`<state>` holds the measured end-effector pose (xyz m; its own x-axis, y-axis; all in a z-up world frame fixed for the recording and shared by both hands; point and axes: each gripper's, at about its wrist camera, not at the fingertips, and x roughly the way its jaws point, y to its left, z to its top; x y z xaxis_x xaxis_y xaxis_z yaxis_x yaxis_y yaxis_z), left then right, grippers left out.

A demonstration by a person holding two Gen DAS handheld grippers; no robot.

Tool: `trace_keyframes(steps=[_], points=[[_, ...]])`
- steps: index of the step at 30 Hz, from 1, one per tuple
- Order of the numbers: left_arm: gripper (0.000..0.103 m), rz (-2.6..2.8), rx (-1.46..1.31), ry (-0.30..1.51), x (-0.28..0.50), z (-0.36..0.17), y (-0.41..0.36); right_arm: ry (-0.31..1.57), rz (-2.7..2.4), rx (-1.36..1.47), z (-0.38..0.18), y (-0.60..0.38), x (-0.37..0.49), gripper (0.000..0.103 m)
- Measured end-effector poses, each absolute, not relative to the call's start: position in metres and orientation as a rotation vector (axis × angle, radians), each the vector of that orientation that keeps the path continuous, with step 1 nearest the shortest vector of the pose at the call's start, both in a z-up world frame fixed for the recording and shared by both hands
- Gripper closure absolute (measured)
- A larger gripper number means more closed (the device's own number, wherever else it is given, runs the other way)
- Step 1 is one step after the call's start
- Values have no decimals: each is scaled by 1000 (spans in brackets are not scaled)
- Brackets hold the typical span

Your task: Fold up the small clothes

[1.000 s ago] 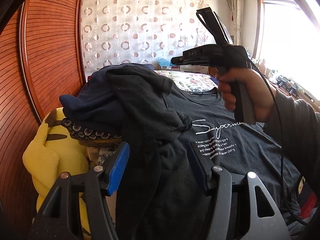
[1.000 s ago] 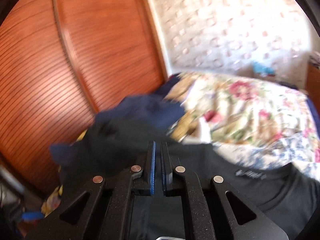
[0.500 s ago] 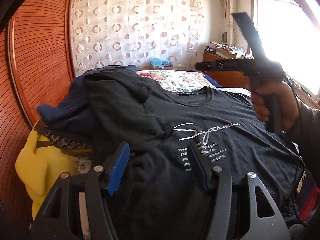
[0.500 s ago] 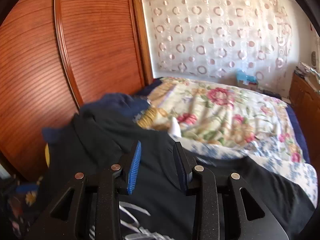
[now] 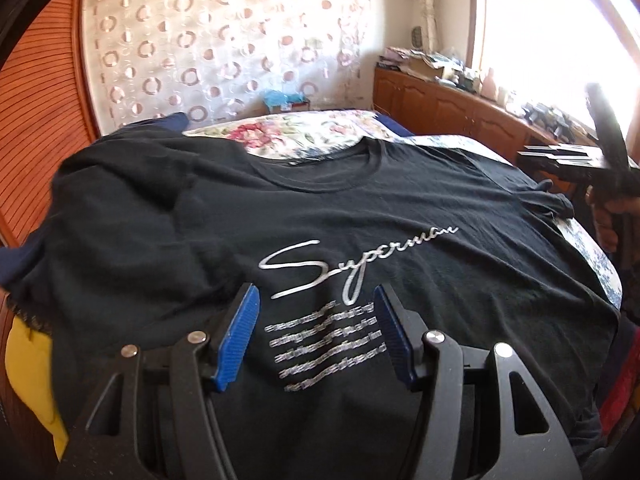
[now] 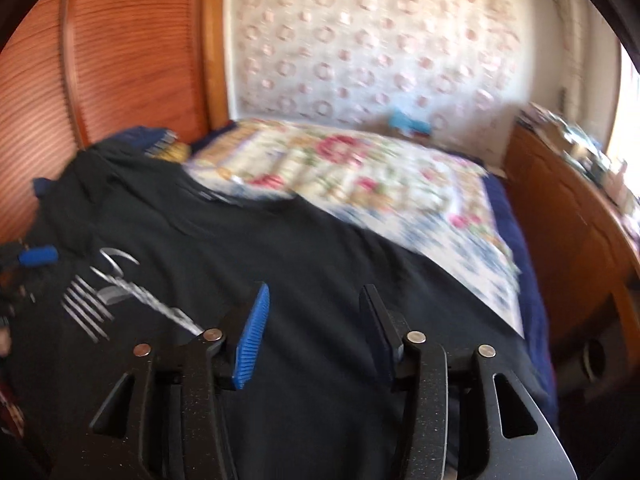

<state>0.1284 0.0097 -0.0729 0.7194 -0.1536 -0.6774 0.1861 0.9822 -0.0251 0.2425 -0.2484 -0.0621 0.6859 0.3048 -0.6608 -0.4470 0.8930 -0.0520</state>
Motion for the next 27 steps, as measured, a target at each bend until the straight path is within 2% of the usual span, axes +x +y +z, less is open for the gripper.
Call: trace_keyframes(steps=[9,18,21,23,25,27], points=[[44,-227,72,837,154,-90,-21,797,161,-165,-99,-385,229,55],[43,-241,86,892,164,-103,-30,868,150,-30,-108,-417,239,55],[36,-256,92,896,163,-103,-30,882,179,-3,-110,-415,243,55],[26,-271,103,901,163,-104,-31,893,176,-3,-111,-415,245,55],[21,-280,114,906,163,-105,-33,904,178,15,-113,-416,250,55],[18,-283,111,910,164,-105,-33,917,181,42,-115,-419,257,55]])
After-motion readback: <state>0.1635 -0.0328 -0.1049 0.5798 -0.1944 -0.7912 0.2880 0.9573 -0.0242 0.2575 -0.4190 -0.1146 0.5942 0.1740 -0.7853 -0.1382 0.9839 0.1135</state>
